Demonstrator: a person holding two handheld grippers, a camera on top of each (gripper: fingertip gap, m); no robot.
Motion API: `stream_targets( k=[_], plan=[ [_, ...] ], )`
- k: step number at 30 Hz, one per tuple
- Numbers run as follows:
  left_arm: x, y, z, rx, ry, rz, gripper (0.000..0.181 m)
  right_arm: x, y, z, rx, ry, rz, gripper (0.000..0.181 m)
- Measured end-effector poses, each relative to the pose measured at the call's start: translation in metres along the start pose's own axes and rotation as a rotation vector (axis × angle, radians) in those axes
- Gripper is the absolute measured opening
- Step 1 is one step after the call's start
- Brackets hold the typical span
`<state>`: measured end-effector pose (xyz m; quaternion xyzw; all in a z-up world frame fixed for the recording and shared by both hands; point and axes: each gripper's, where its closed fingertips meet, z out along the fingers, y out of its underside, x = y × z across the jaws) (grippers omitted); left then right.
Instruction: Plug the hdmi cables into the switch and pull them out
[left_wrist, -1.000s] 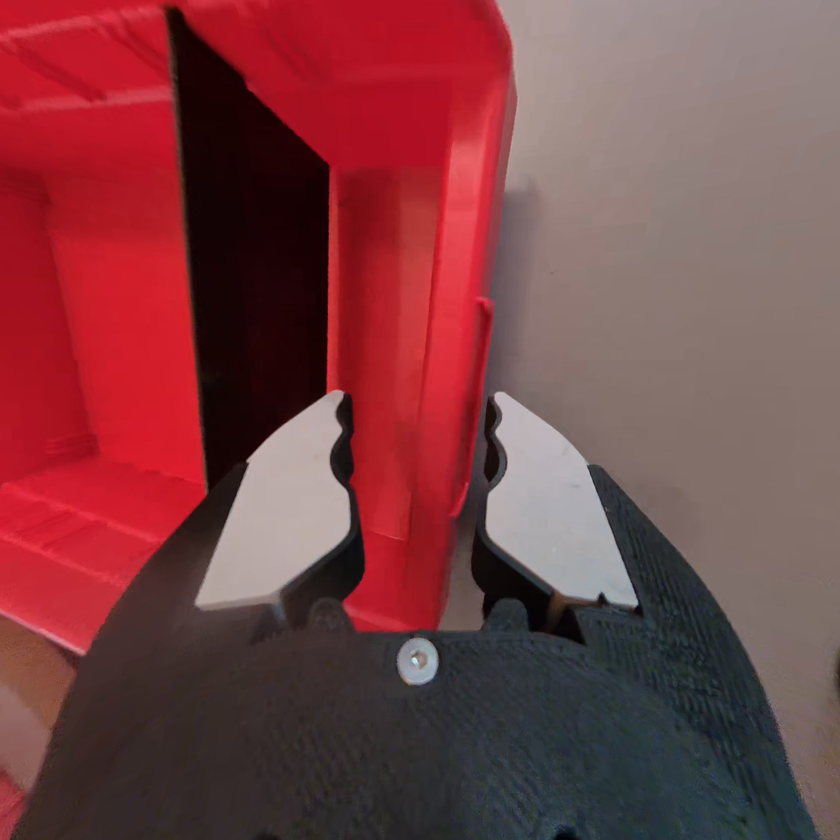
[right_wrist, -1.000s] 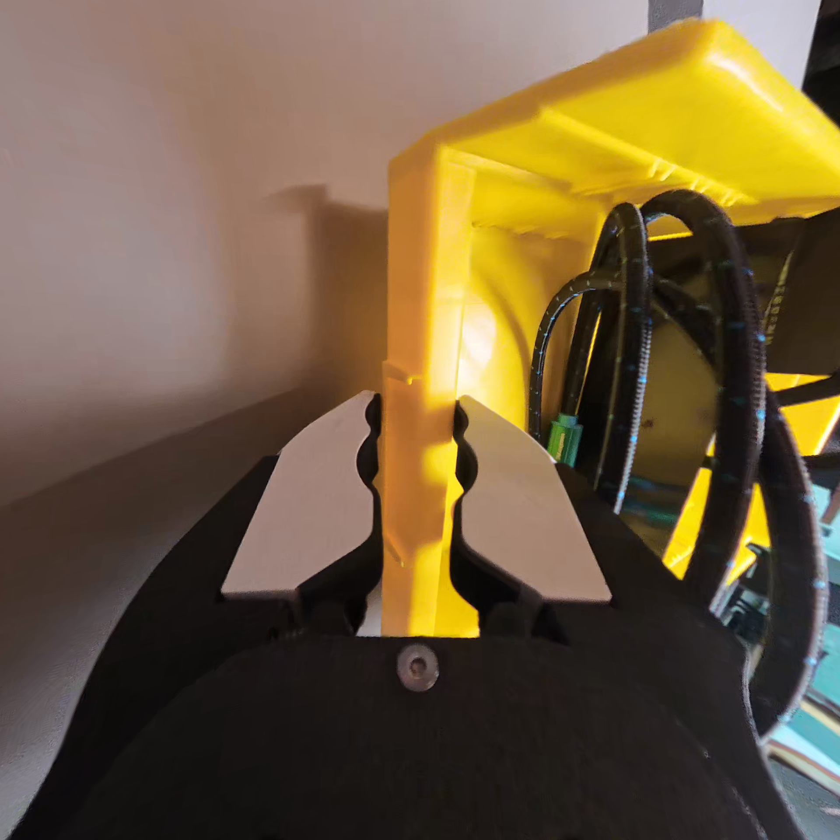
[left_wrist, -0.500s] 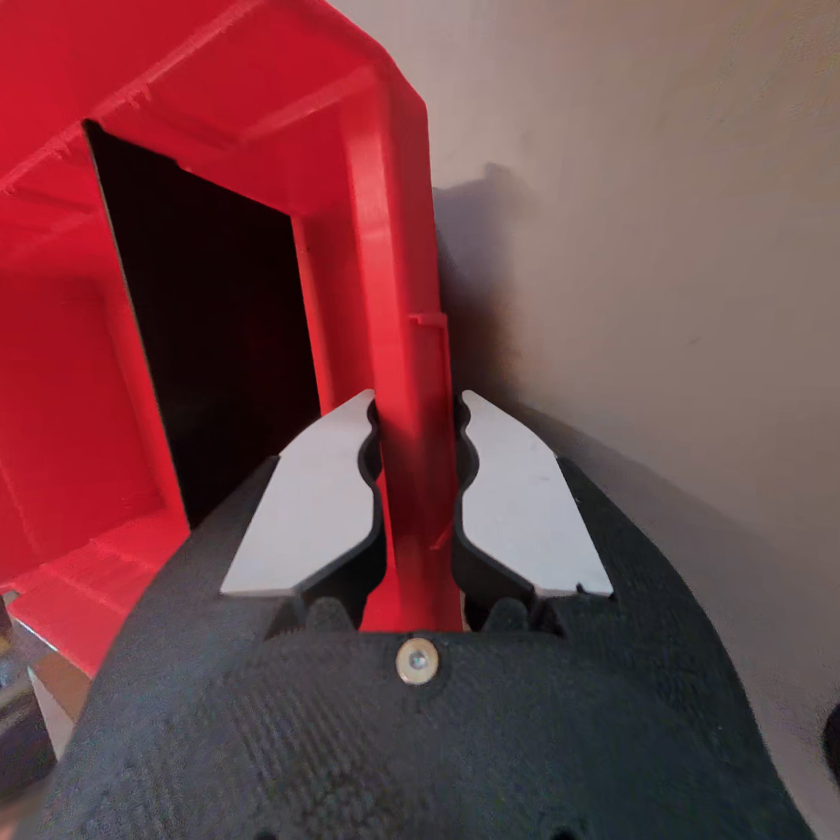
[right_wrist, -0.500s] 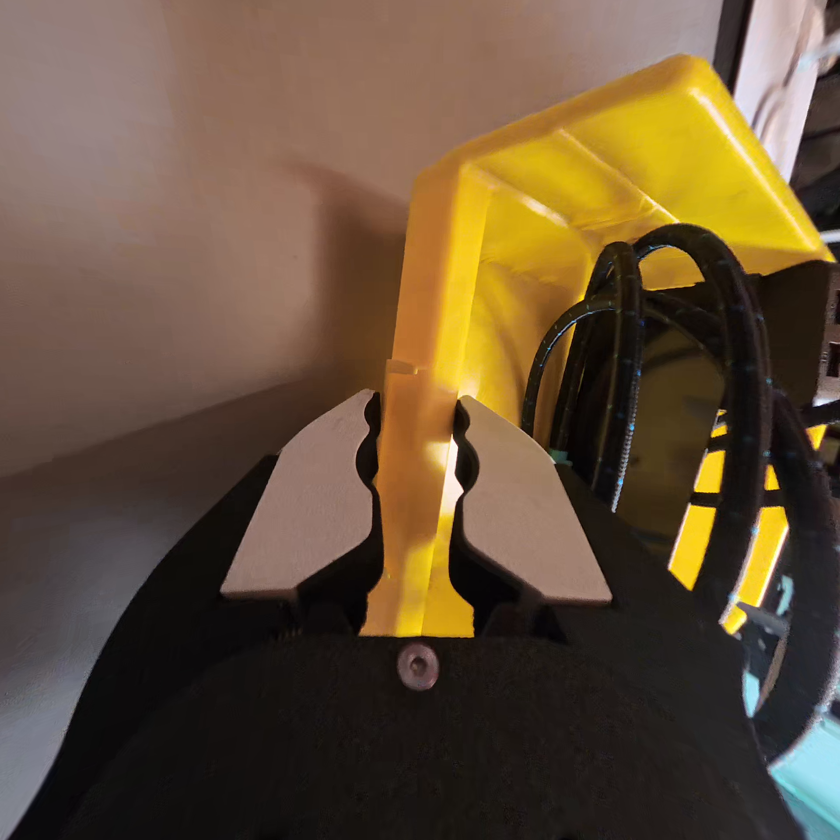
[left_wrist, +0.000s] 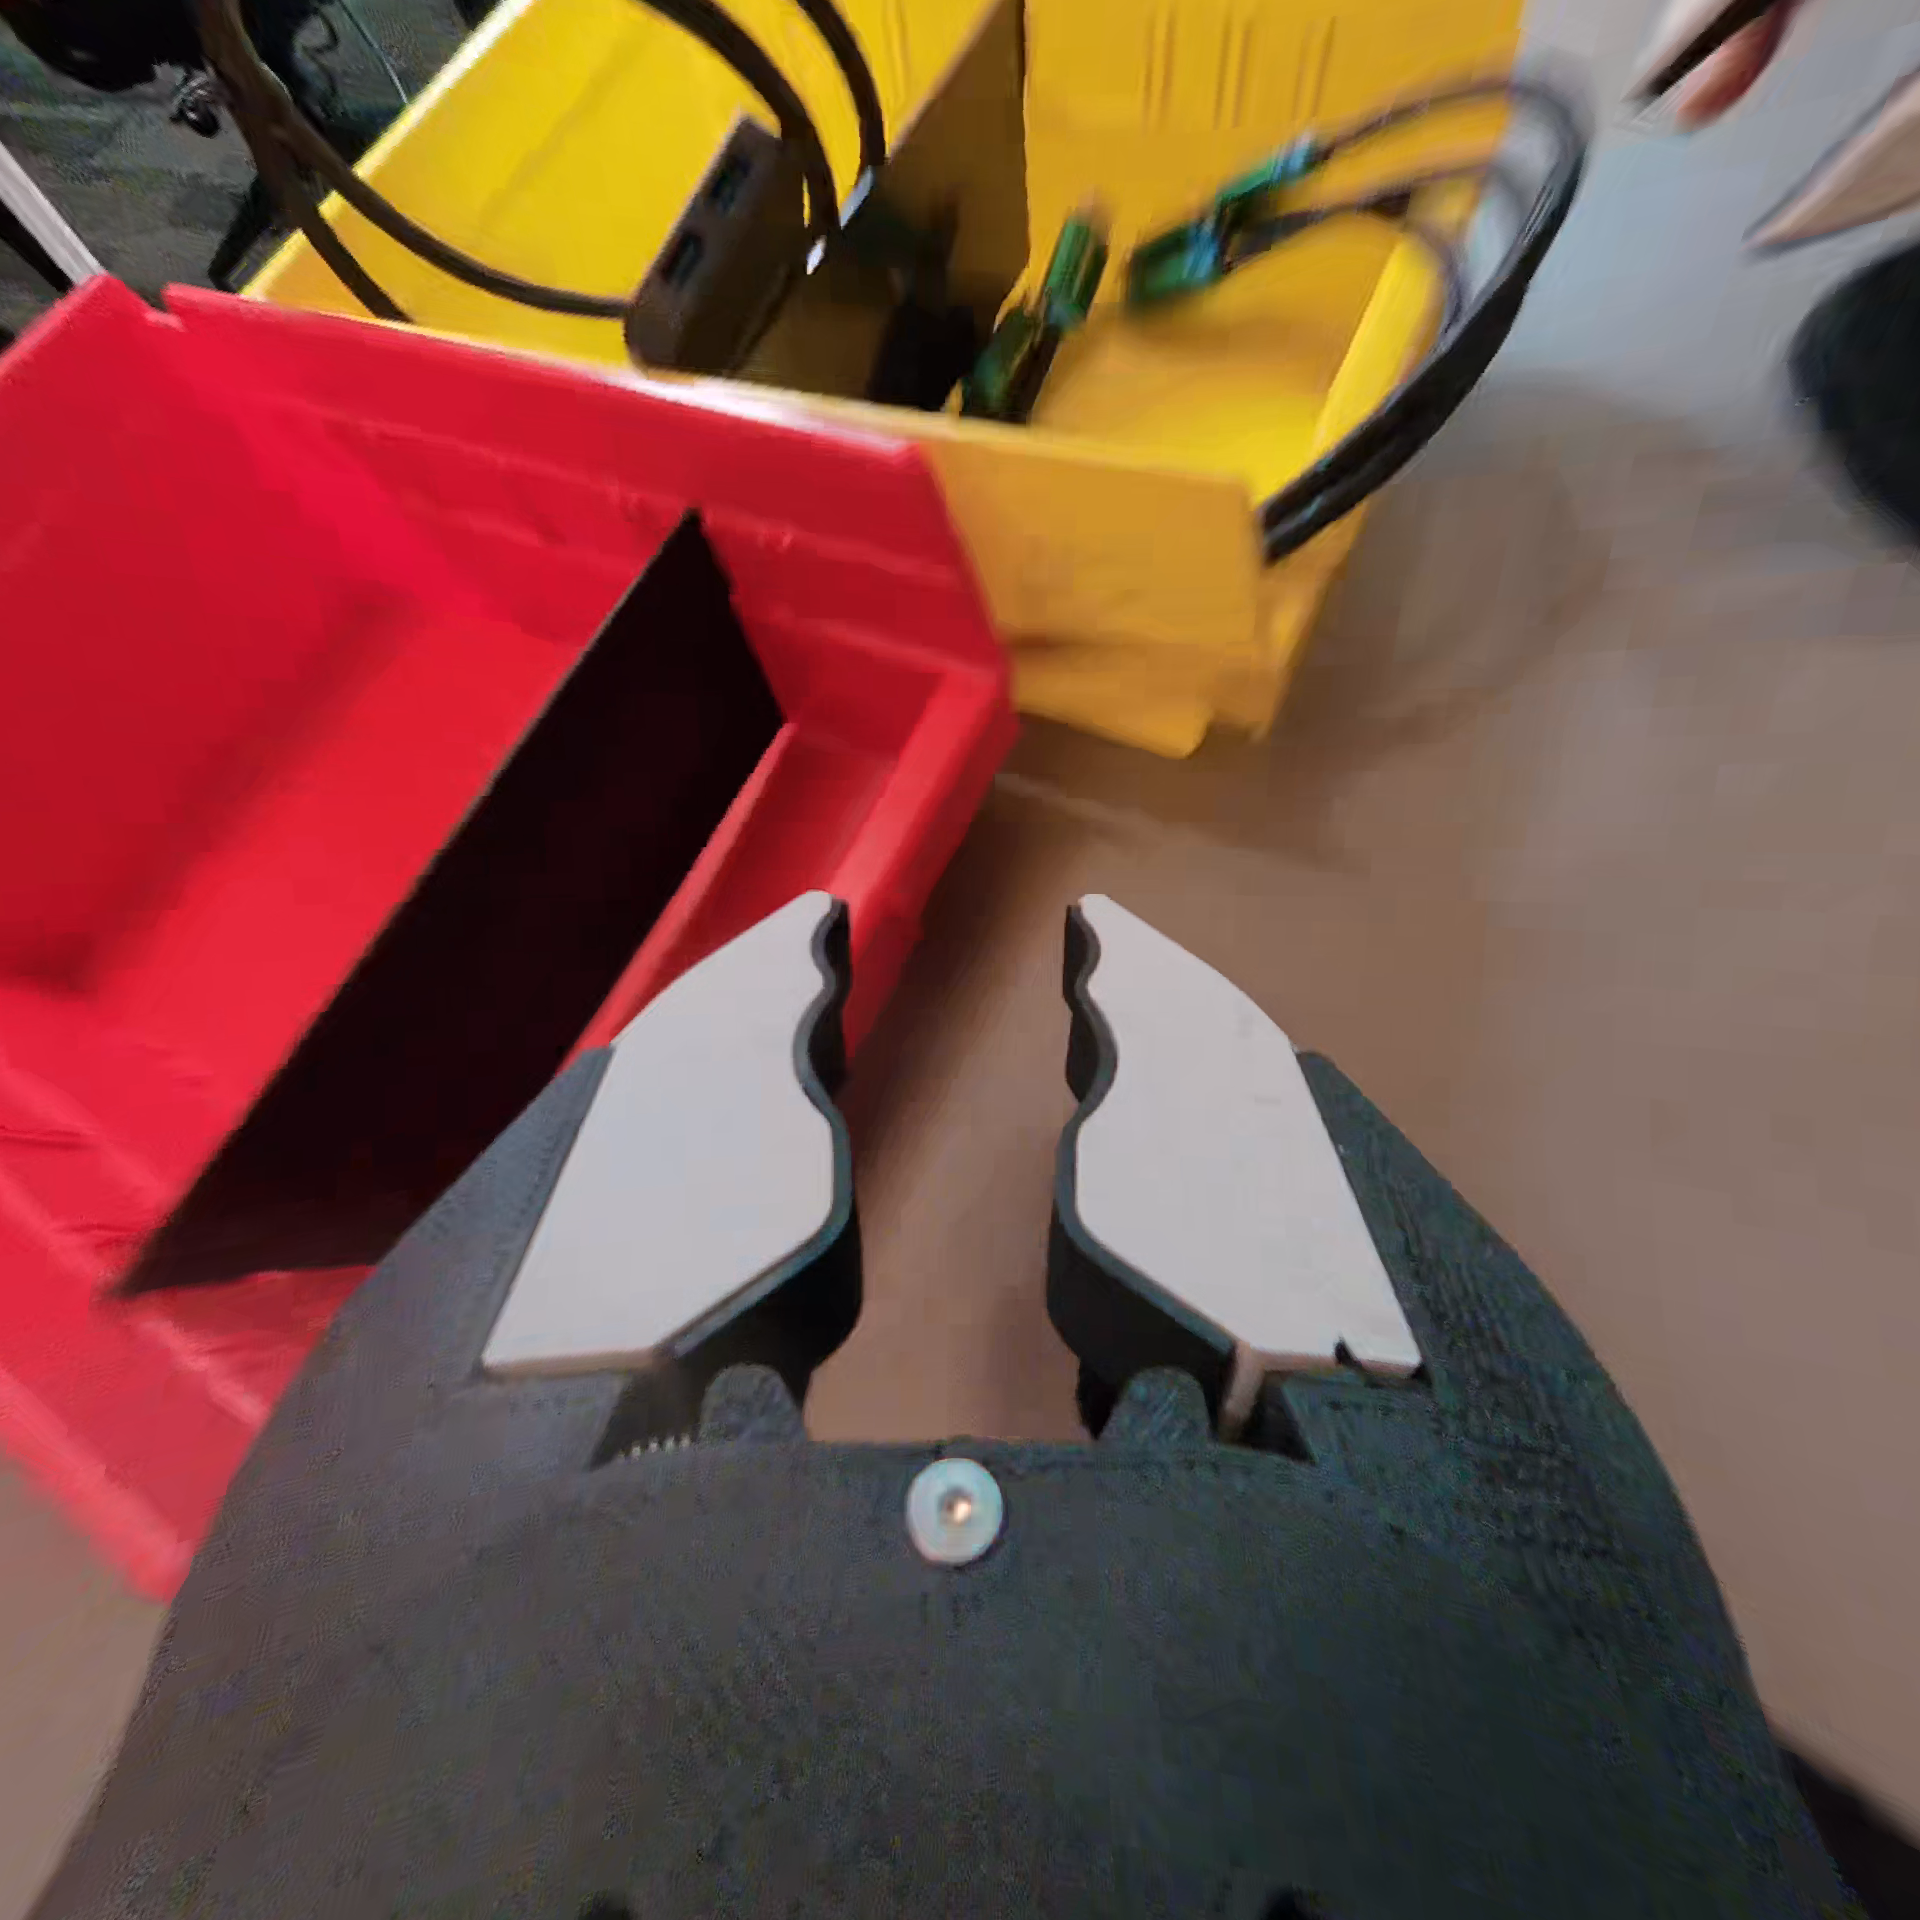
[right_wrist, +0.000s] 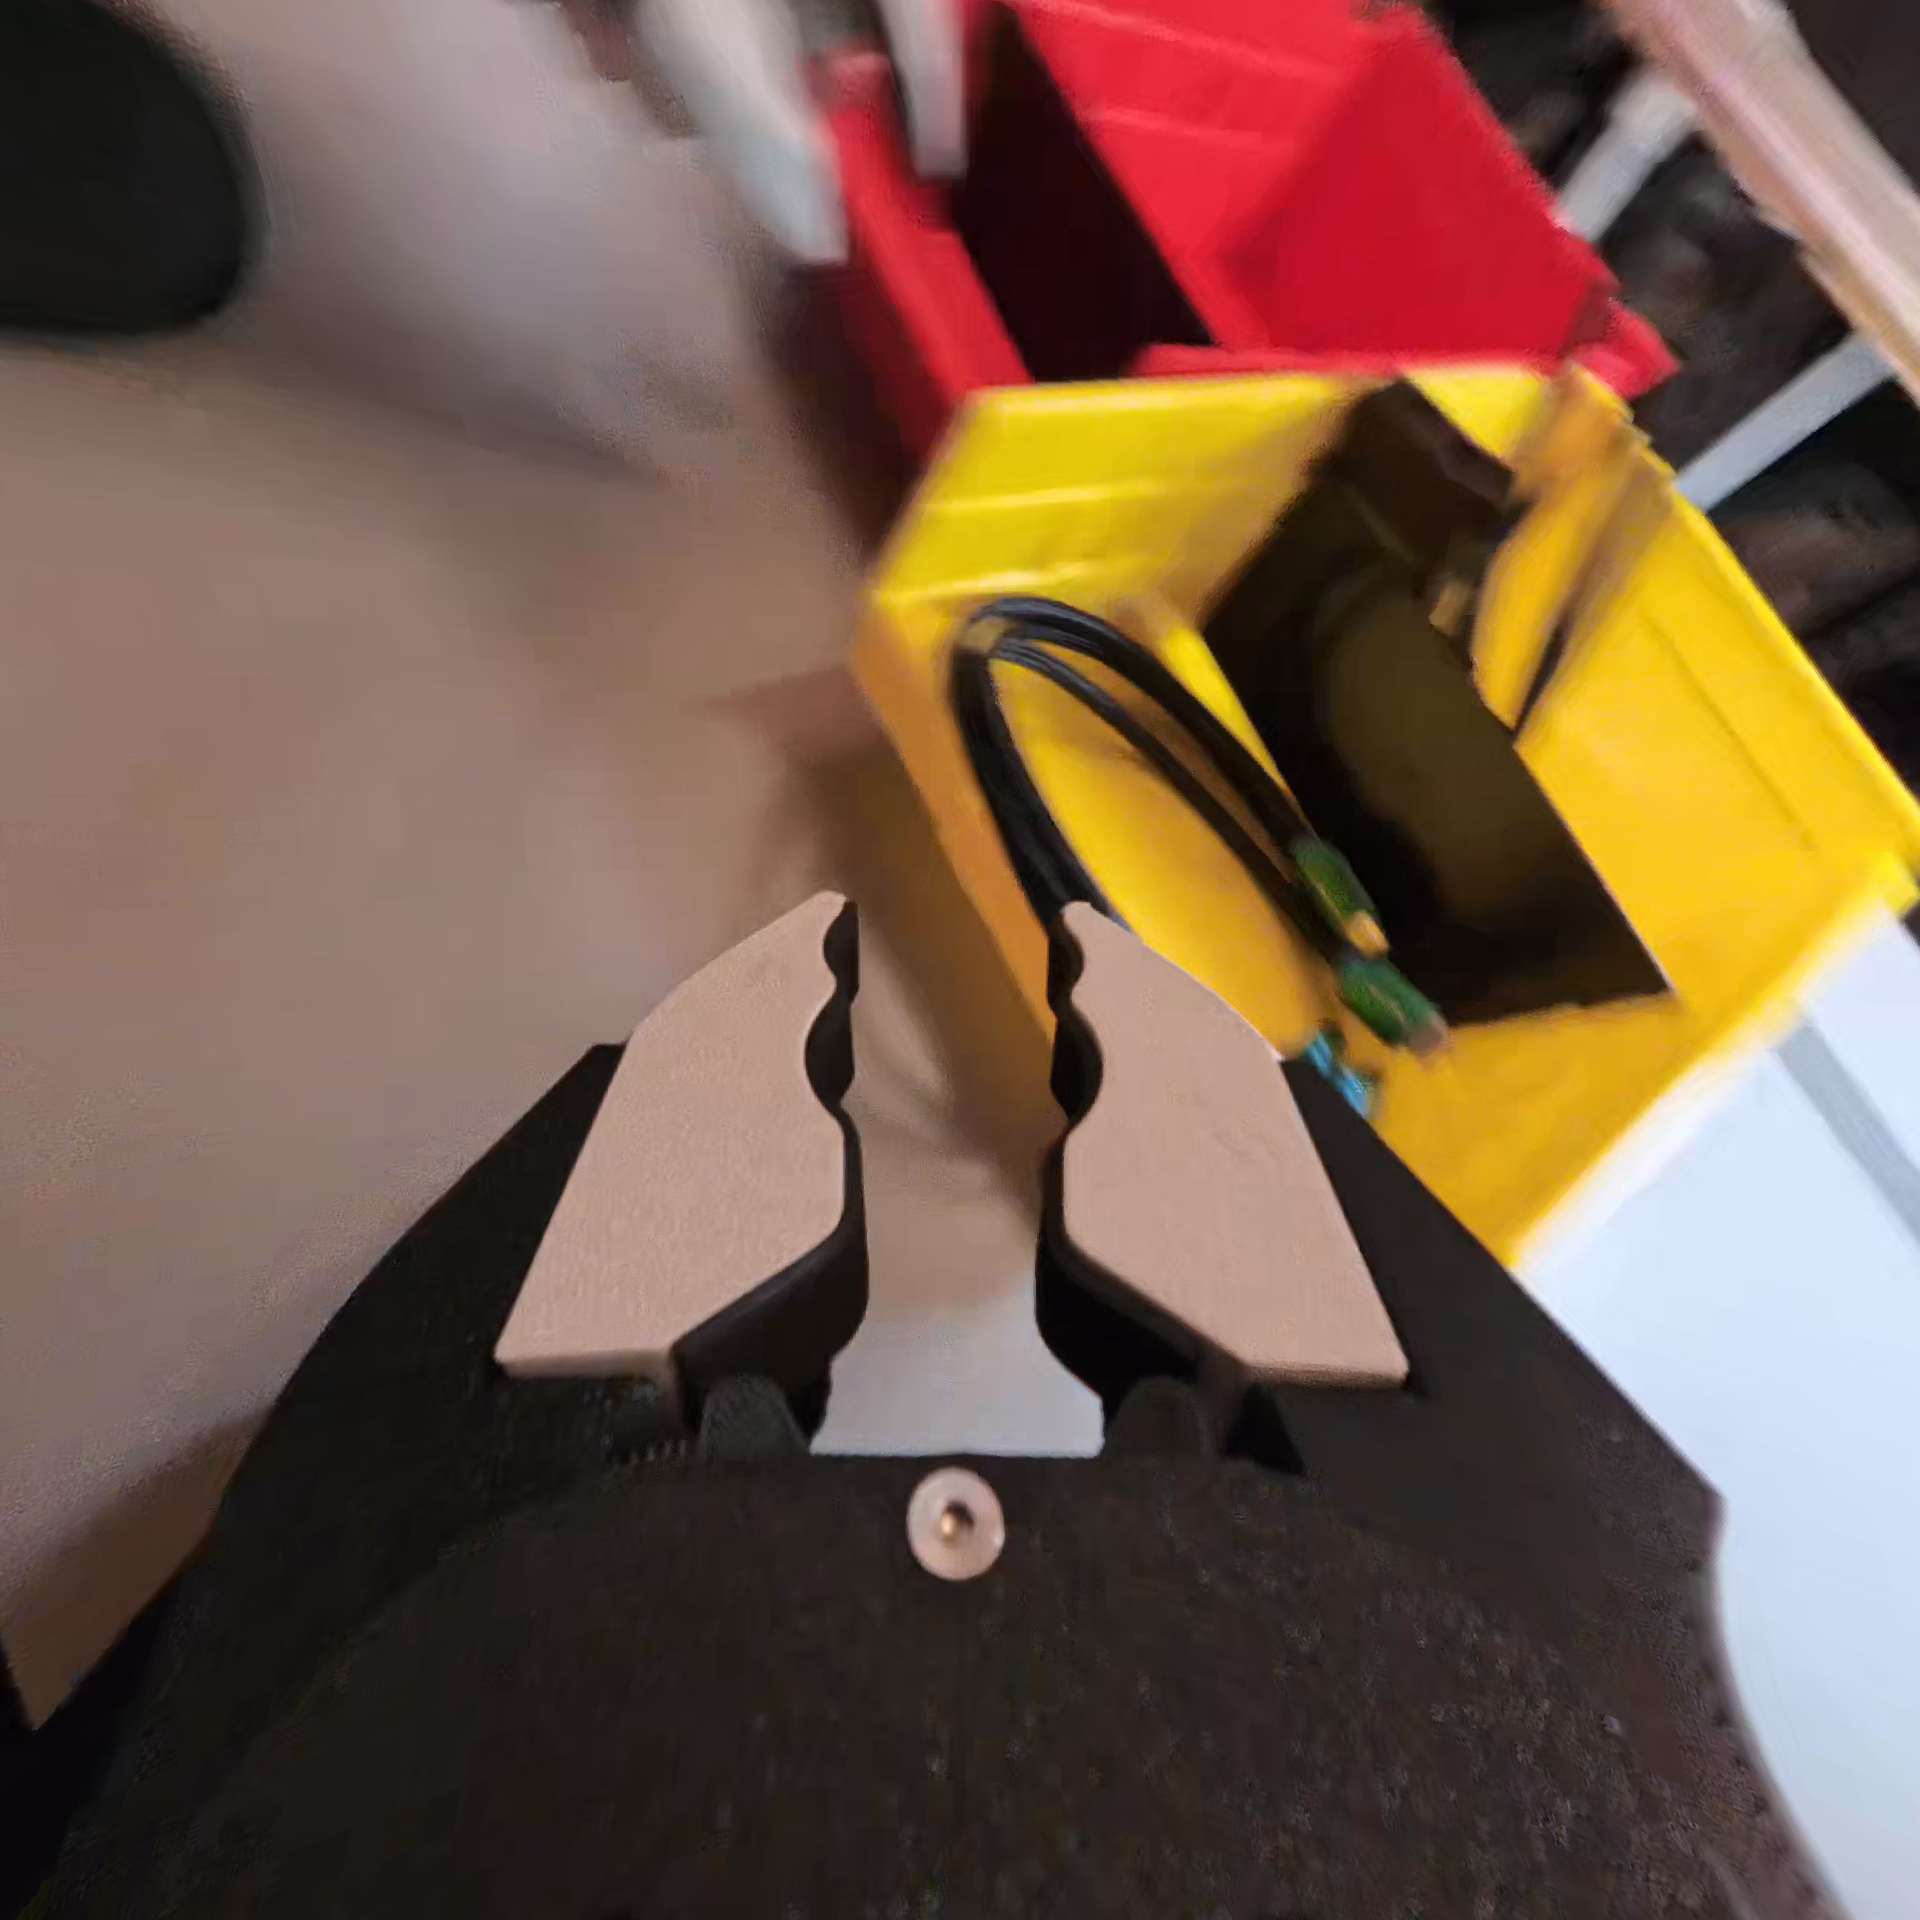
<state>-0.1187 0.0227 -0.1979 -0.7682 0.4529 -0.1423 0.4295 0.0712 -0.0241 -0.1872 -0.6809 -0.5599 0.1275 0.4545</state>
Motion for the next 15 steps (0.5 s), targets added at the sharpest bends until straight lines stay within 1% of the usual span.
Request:
stream_targets(
  k=[2,4,6,9,11,13,14,15],
  plan=[
    [0.020,-0.010,0.000,0.069,0.029,-0.126,0.039,0.038,0.018,-0.017,0.042,0.158,0.190,0.034],
    [0.036,-0.017,0.010,0.097,0.031,-0.206,0.040,0.074,0.039,-0.029,0.079,0.301,0.391,0.034],
    [0.045,-0.026,0.025,0.118,0.000,-0.253,0.042,0.098,0.055,-0.032,0.112,0.382,0.523,0.035],
    [0.044,-0.041,0.053,0.165,-0.106,-0.320,0.052,0.112,0.067,-0.011,0.102,0.364,0.669,0.044],
    [0.036,-0.047,0.068,0.183,-0.189,-0.353,0.052,0.119,0.073,0.004,0.070,0.371,0.698,0.043],
    [0.035,-0.051,0.080,0.181,-0.204,-0.402,0.047,0.120,0.077,0.016,0.047,0.367,0.715,0.036],
    [0.033,-0.053,0.084,0.180,-0.218,-0.421,0.043,0.121,0.074,0.019,0.072,0.359,0.727,0.035],
    [0.030,-0.055,0.087,0.191,-0.246,-0.434,0.040,0.123,0.072,0.018,0.092,0.367,0.736,0.020]
  ],
)
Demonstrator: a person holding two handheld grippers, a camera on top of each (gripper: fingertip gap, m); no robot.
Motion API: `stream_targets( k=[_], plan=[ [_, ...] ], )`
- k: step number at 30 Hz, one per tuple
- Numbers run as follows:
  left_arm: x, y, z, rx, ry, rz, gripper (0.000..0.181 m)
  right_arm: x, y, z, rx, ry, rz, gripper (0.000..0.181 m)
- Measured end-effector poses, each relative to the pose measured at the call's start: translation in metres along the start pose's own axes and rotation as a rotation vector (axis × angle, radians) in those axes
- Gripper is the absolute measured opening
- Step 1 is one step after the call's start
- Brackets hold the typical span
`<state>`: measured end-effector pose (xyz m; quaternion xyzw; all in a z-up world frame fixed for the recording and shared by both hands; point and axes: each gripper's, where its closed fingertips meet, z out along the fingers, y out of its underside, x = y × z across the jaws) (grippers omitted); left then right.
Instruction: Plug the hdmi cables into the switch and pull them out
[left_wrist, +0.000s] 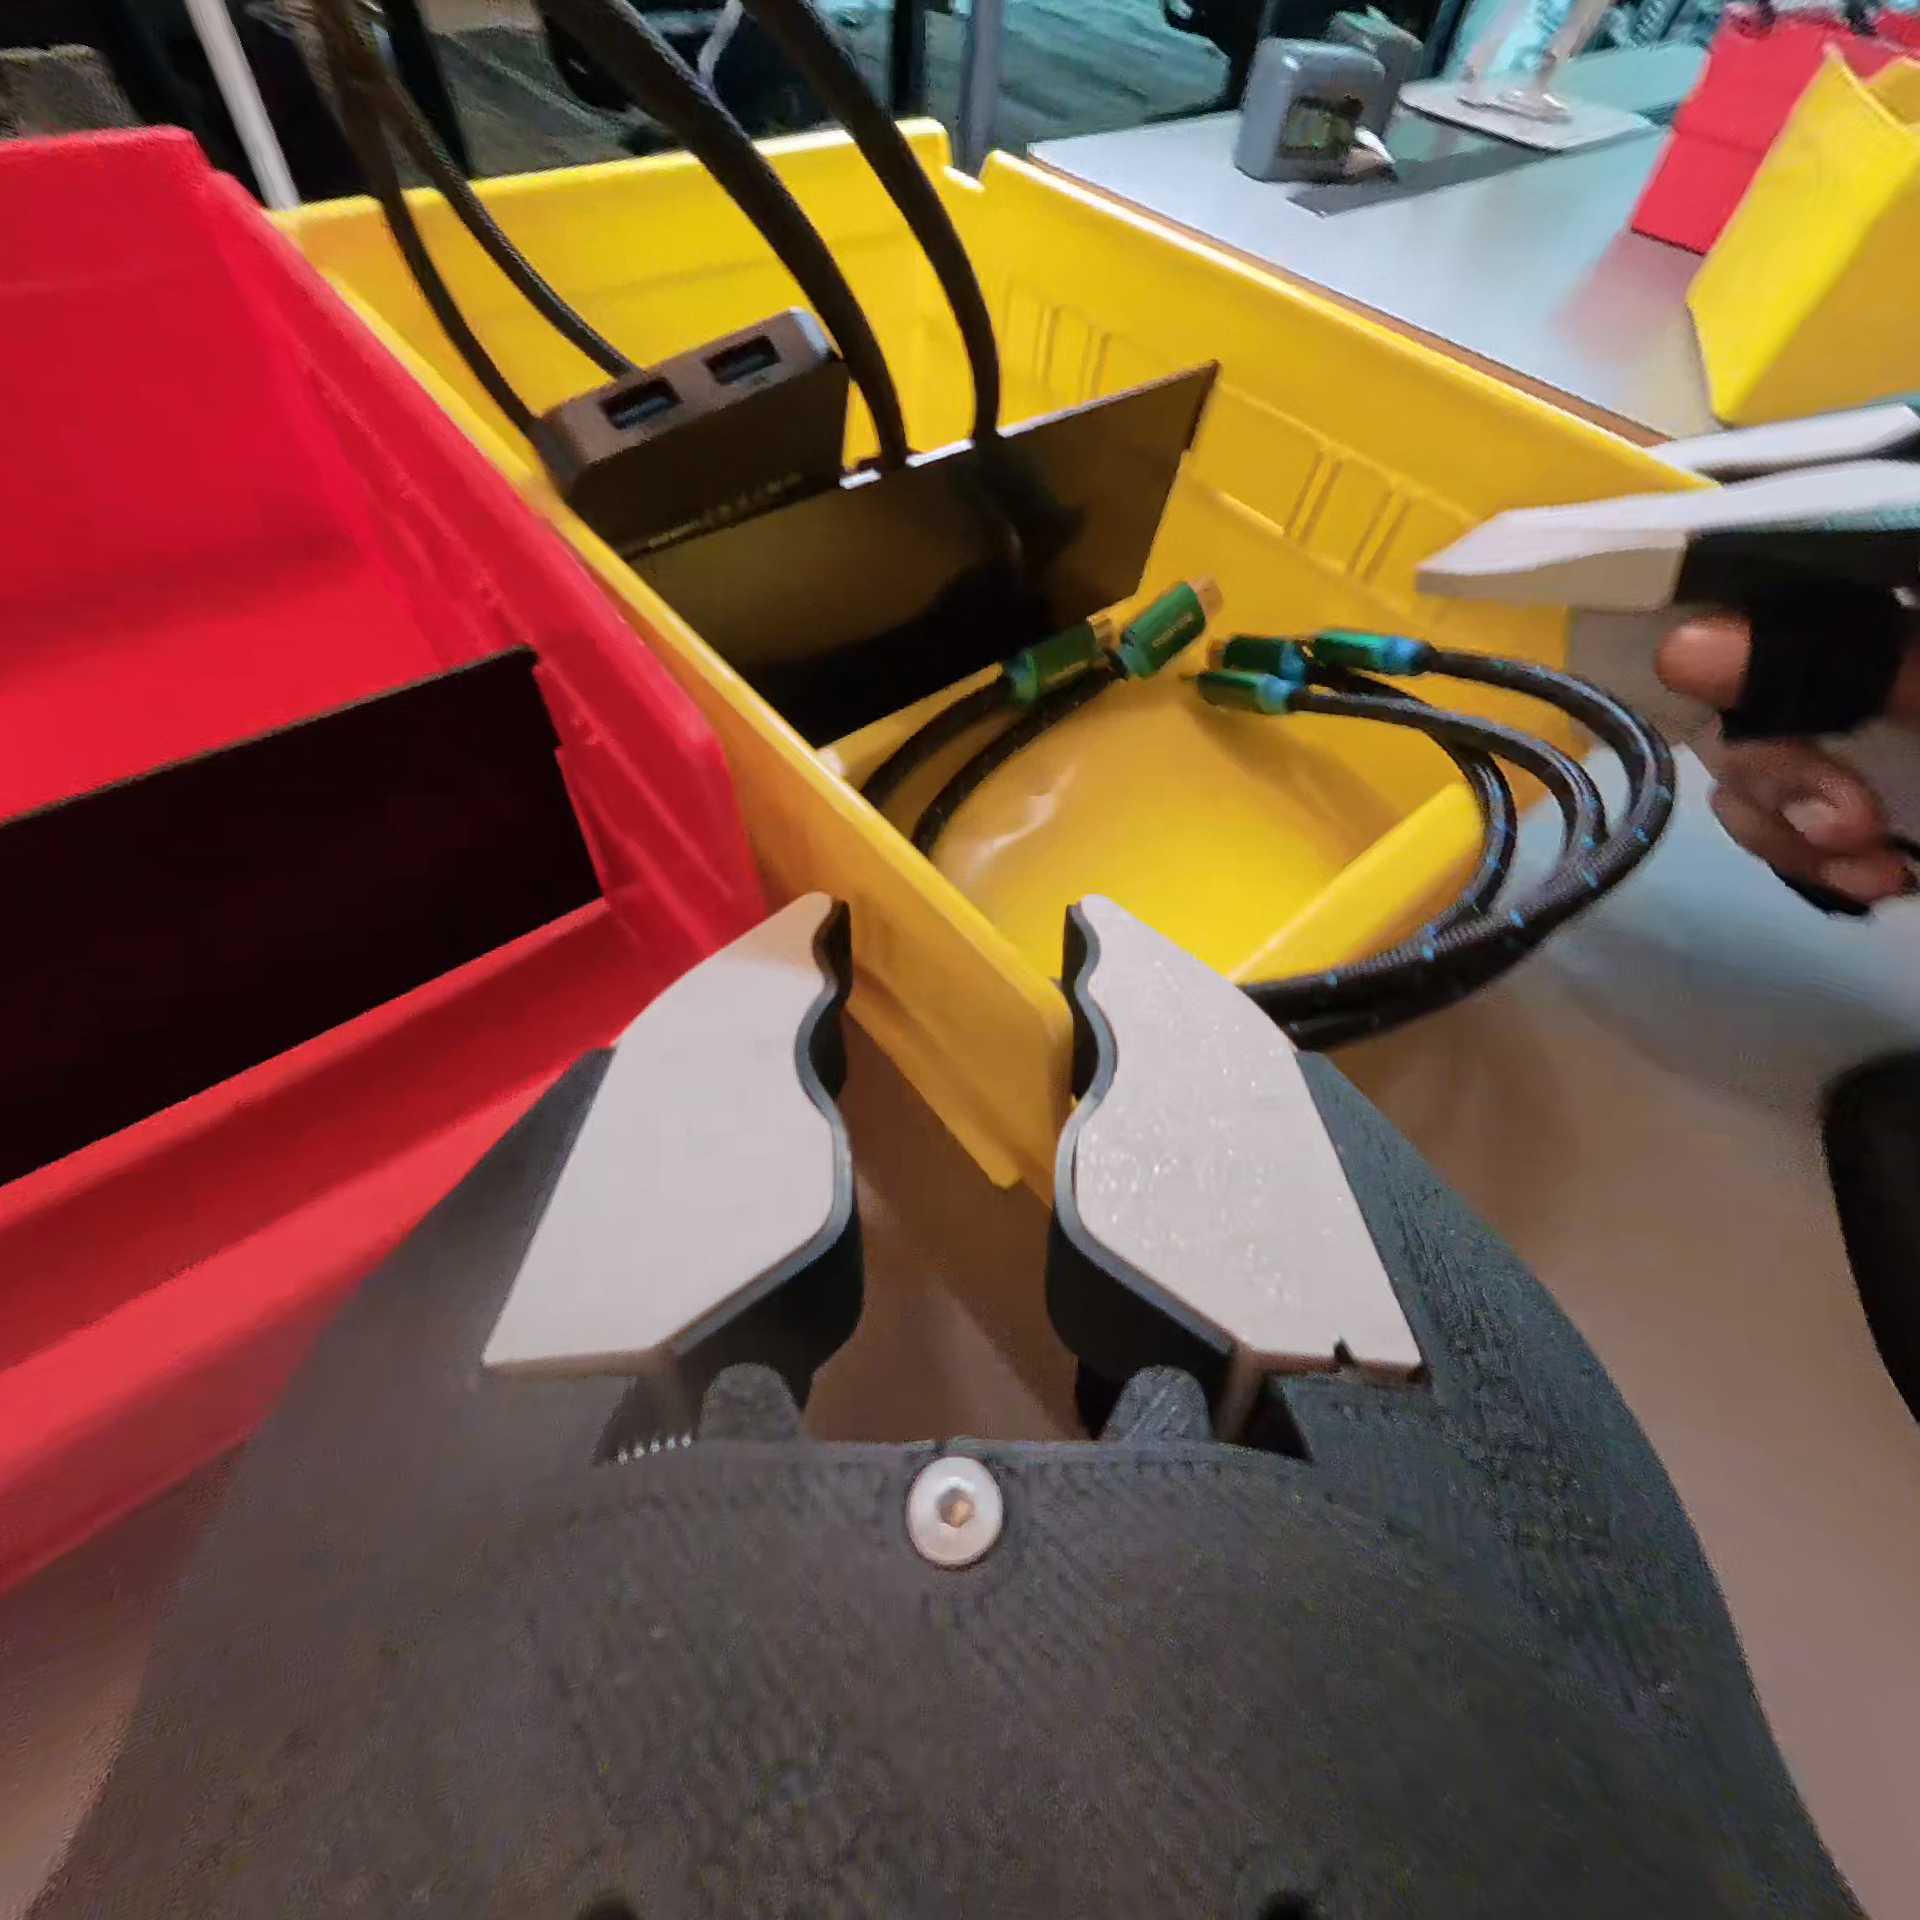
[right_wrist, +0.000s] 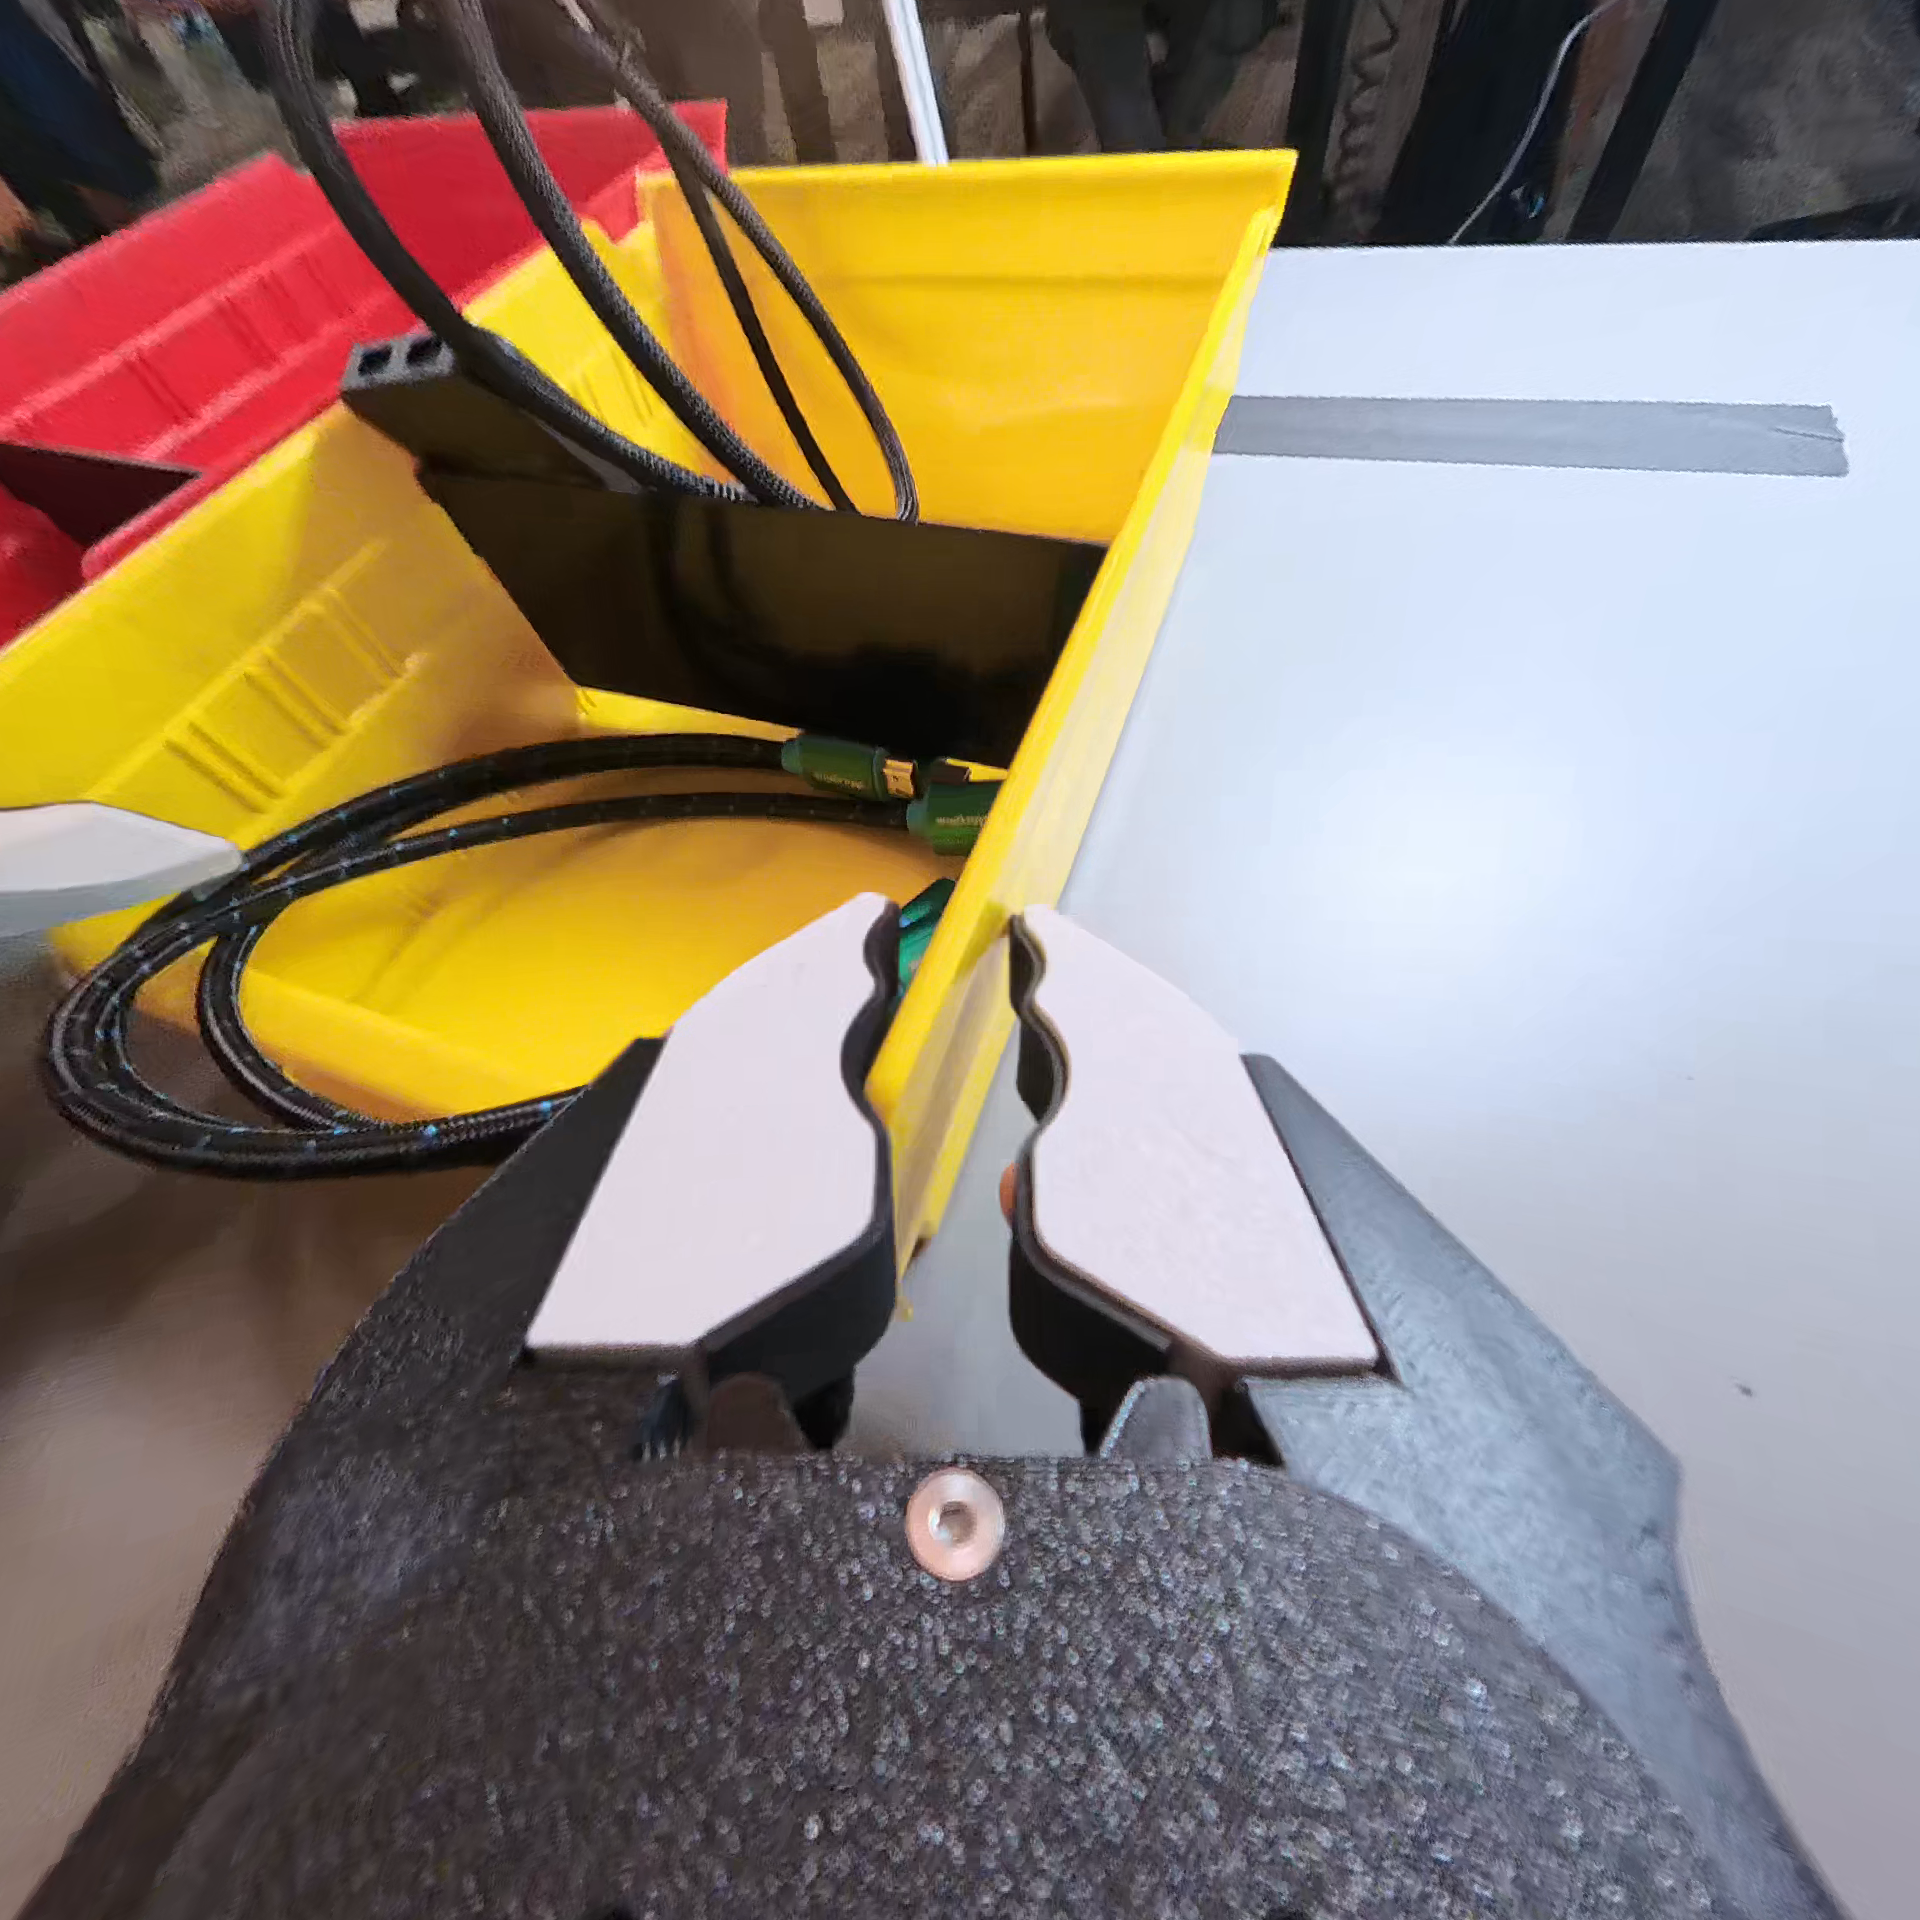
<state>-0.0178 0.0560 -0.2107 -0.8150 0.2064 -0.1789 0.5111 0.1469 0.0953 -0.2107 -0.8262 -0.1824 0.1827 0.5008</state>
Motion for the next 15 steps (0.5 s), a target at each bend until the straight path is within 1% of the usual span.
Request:
stream_targets(
  k=[2,5,9,12,15],
  plan=[
    [-0.004,-0.004,0.004,0.040,-0.061,-0.046,0.035,0.003,-0.002,-0.001,0.021,0.051,-0.043,0.015],
    [-0.005,-0.008,0.007,0.111,-0.078,-0.129,0.031,0.006,-0.004,-0.004,0.036,0.091,-0.063,0.012],
    [0.000,-0.009,0.006,0.108,-0.090,-0.107,0.027,0.007,-0.006,-0.013,0.038,0.133,-0.118,0.011],
    [0.008,-0.019,-0.002,0.145,-0.073,-0.096,0.026,0.004,-0.013,-0.030,0.074,0.154,-0.130,0.011],
    [0.021,-0.041,-0.019,0.206,-0.062,-0.047,0.025,-0.001,-0.029,-0.057,0.147,0.192,-0.136,0.011]
  ],
)
